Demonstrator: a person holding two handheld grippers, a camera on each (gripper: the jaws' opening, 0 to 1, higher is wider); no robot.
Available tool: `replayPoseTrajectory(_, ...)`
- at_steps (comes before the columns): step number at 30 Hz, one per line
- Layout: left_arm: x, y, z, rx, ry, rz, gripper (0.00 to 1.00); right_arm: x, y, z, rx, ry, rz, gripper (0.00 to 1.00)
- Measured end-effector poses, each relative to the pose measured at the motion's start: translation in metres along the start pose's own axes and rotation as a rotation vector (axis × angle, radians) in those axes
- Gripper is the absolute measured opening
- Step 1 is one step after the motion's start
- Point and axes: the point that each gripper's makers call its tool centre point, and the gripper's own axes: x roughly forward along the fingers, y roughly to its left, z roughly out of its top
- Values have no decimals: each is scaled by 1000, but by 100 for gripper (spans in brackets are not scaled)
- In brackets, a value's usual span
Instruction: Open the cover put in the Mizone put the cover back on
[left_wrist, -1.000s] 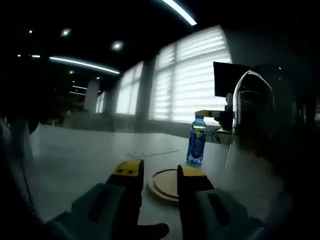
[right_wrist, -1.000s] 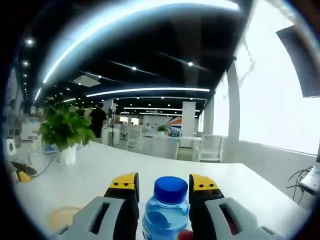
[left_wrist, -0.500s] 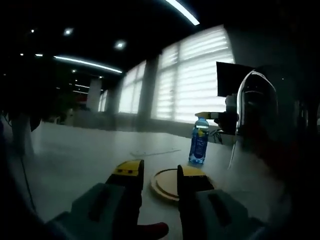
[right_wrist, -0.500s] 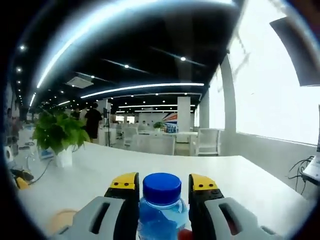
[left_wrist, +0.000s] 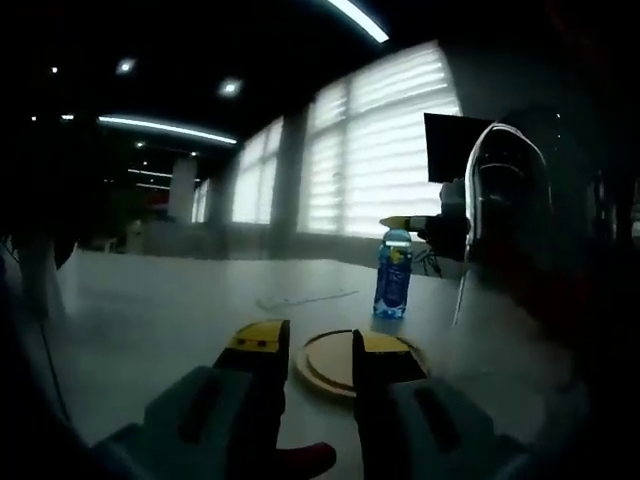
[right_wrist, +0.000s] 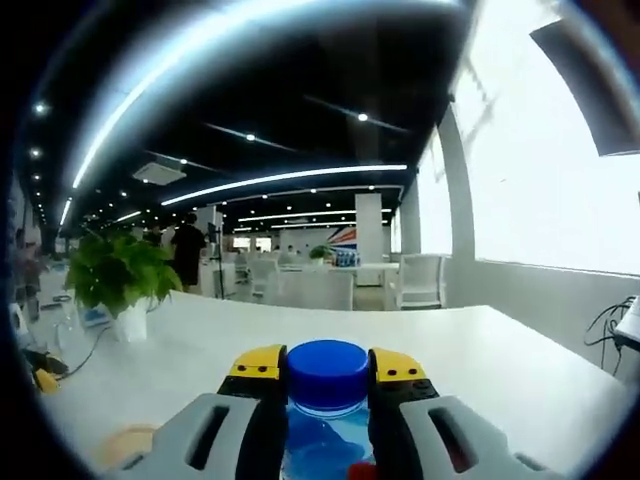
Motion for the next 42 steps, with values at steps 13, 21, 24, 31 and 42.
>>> replayPoseTrajectory(13,-2,11,-4,-17,15,39,18,-1,1,0,-56,-8,-6,25)
replayPoseTrajectory(21,-2,11,-10,-2,41,34,18,-3,3,-2,-30,-7,-15,25)
replayPoseTrajectory(24,-2,11,-10,2,42,35,18,-4,3,-2,-20,-7,-19,26)
replayPoseTrajectory(31,-3,15,-11,6,49,46,18,-7,4,-4,-7,-4,-17,27)
replayPoseTrajectory(42,-3,14,-9,17,49,42,18,-5,2,-1,-33,-19,-32,24)
